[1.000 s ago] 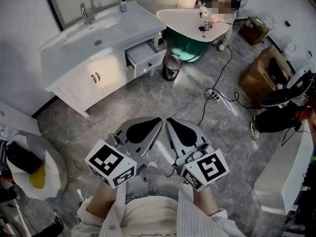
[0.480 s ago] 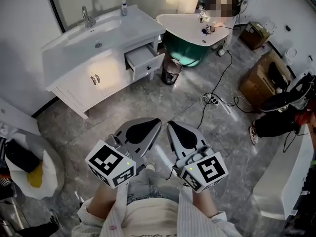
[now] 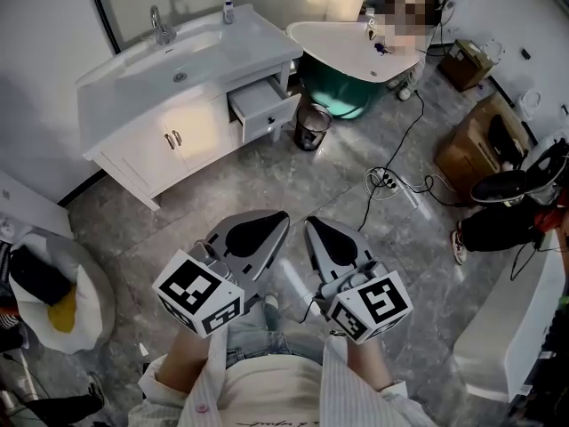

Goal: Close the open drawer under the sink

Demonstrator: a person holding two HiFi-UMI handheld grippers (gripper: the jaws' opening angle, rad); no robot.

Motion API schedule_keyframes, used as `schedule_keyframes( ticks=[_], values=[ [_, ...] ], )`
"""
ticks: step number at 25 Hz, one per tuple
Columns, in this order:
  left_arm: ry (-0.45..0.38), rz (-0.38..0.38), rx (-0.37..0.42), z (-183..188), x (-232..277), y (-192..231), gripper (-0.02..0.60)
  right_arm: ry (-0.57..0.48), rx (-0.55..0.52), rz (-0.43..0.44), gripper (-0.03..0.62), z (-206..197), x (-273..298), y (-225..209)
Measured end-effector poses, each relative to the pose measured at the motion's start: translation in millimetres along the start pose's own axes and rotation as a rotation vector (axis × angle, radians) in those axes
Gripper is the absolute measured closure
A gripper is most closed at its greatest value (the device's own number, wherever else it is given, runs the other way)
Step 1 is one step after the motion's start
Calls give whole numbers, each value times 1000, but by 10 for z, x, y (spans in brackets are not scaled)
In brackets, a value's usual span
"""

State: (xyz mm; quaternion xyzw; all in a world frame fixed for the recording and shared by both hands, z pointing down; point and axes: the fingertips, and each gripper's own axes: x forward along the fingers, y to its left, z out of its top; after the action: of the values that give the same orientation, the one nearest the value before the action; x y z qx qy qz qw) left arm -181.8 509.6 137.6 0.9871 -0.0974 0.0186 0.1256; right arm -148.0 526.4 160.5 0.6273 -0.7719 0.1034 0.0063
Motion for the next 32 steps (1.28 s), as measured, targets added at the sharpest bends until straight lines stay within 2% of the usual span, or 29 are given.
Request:
schedule_keyframes(
  ticks=[8, 20, 27, 32],
  values=[
    [9, -6, -17, 62, 289, 514, 566, 23, 10, -10, 585, 18, 502, -281],
    [25, -30, -6, 406, 872, 1527, 566, 20, 26, -38, 585, 294, 1517, -863],
    [18, -41, 15, 560, 1012, 2006, 566, -4, 38, -70, 585, 382, 1954, -1072],
    [22, -50, 23, 562, 1049, 2191, 566, -9, 54, -94, 585, 375, 2133, -1171]
  ],
)
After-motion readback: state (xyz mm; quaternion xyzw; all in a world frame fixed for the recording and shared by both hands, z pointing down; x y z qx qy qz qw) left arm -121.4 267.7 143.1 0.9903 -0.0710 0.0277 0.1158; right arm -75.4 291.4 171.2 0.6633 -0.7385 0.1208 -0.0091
